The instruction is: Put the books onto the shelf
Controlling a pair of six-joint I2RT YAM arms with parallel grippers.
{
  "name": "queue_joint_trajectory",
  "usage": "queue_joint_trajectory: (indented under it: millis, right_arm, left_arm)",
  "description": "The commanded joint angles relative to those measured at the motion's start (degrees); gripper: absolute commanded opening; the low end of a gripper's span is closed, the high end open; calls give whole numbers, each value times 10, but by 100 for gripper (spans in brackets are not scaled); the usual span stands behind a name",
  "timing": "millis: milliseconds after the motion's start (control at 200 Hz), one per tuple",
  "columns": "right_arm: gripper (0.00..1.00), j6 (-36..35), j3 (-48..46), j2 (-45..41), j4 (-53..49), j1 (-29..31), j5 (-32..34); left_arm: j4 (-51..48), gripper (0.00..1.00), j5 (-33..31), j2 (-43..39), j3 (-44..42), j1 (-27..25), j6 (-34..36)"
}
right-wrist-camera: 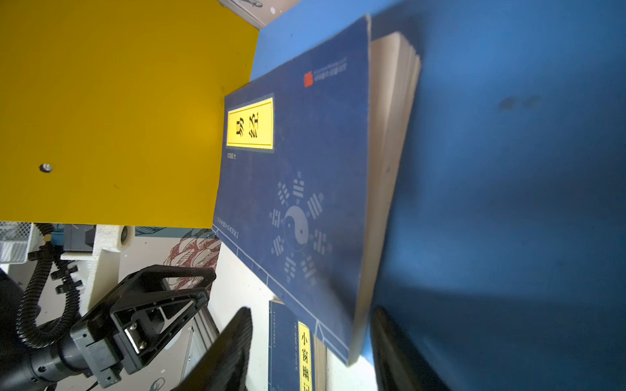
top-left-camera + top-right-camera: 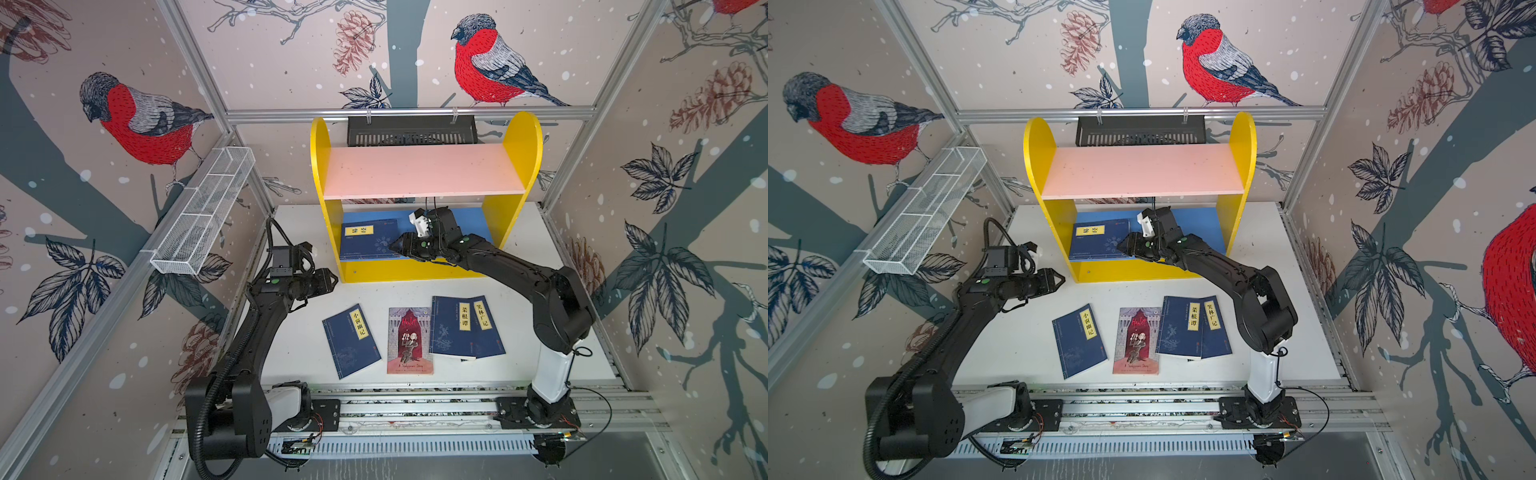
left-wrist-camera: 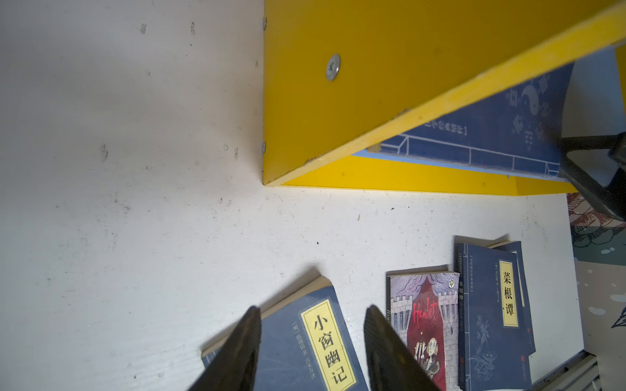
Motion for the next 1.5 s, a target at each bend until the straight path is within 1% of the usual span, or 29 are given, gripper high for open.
queue_joint_trajectory:
  millis: [0,120,280,360,465,605,745,845,945,1135,1365,1490]
  right_arm:
    - [59,-15,-21,-32,-14,1,48]
    - [59,-16,-67,-88,-19,10,86]
    - [59,-15,-143,-180,-41,37,132]
    - [59,-7,-192,-236,-56,58,171]
    - [60,27,-280,-333,-58,76,209]
    - [62,72,-392,-454,-63,66,238]
    - [64,98,-480,-534,-86,35,253]
    - [64,99,-523,-560,-106,3,245]
    - [64,104,-568,-580,-76,-22,213]
    - [65,90,-606,-558,-60,-56,189]
    - [64,82,-631,-523,-6,-79,134]
    - [63,72,-632,-500,11,-94,105]
  left_arm:
    - [0,55,15,-2,4,1,1]
    - [-2,59,37,1,5,1,1]
    - [-4,63,63,2,6,1,5]
    - [-4,64,92,2,1,1,8]
    - [2,65,142,5,-6,2,6]
    - [22,66,203,9,-26,3,-14]
    - [80,67,269,9,-70,3,-78]
    - [131,67,307,7,-106,3,-117]
    - [155,68,318,6,-129,2,-140]
    - [171,68,314,4,-146,-13,-141]
    - [172,66,296,1,-143,-66,-125]
    - [175,66,300,12,-141,-84,-125]
